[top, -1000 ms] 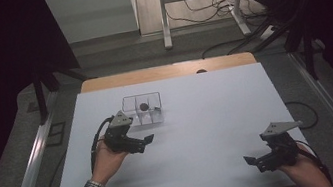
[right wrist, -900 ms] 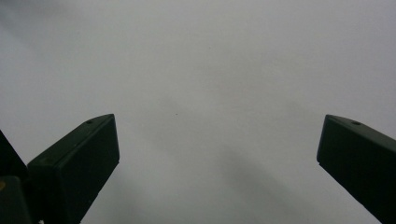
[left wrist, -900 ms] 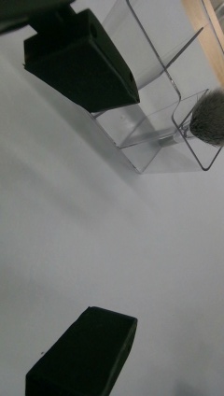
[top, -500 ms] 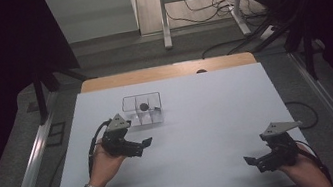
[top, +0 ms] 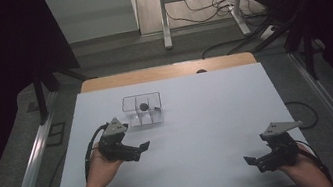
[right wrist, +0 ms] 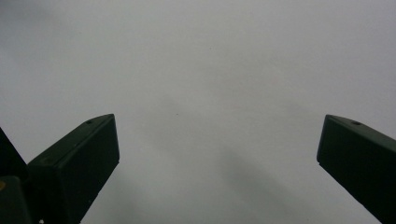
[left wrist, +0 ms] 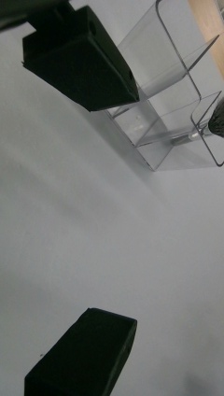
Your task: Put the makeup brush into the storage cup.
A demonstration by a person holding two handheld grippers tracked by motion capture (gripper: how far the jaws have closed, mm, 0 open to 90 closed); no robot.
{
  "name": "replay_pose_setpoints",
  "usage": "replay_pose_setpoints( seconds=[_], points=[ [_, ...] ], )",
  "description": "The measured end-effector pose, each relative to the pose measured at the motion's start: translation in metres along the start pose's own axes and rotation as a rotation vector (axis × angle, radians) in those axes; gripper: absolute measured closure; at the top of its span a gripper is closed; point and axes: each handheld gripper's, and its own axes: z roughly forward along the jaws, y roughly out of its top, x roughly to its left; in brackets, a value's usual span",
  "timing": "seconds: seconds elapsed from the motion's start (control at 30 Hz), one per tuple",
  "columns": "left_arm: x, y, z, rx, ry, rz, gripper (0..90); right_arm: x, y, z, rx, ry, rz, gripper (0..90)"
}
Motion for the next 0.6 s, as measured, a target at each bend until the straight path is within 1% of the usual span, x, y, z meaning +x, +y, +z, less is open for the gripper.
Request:
replay_pose_setpoints(
  seconds=[0.33, 0.6],
  points=[
    [0.000, -0.008, -0.011, -0.009, 0.011, -0.013, 0.0, 0.000, 0.000, 0.000, 0.000, 0.000, -0.002, 0.0],
    [0.001, -0.013, -0.016, -0.007, 0.019, -0.023, 0.0, 0.000, 0.000, -0.001, -0.005, 0.000, -0.001, 0.0]
  ],
)
